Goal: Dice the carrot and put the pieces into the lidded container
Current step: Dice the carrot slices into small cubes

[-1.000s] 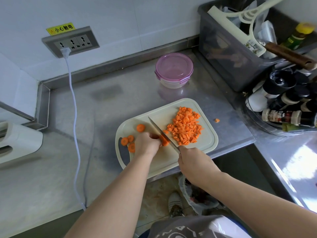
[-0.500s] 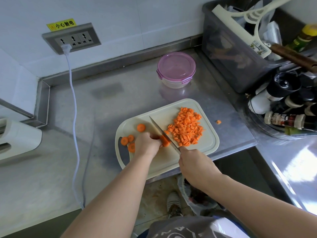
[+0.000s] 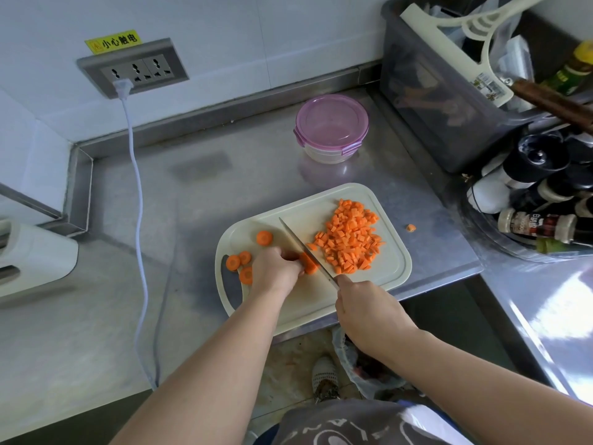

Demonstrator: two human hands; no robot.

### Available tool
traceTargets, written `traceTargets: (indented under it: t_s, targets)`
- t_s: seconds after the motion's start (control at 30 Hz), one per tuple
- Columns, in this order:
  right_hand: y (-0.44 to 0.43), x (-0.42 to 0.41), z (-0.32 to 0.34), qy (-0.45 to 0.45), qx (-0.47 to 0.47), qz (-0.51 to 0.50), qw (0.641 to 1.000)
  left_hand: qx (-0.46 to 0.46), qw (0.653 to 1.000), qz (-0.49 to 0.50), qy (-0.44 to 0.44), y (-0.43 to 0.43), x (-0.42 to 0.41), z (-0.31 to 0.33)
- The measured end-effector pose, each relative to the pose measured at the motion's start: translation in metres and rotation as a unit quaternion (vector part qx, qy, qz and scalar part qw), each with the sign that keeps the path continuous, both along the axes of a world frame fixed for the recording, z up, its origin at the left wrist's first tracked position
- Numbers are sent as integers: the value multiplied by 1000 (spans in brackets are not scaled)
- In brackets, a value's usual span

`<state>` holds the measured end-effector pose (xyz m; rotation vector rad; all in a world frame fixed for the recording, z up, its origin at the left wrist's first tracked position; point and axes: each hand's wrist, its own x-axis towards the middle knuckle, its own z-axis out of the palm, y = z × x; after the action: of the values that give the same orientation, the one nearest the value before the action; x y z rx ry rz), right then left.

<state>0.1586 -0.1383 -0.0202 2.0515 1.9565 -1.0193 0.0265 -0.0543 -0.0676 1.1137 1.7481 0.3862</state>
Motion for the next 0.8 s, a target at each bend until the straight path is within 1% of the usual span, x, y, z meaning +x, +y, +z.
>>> traceTargets:
  t_s: [0.17, 0.3, 0.4, 0.63, 0.8]
  targets:
    - [-2, 1, -1, -5, 0, 3, 1000, -1, 1000, 1, -1, 0, 0, -1]
    - [0, 0, 0, 4, -2, -14, 1000, -3, 1000, 2, 1, 0, 0, -1]
    - [2, -1, 0, 8, -10, -3, 1000, -6, 1000, 0, 0, 0, 0, -1]
    - [3, -6, 3, 1, 7, -17, 1000, 1, 1000, -4, 14, 0, 1, 0]
    - [4, -3, -14, 9, -42, -28, 999, 17, 999, -13, 40, -1, 1, -1]
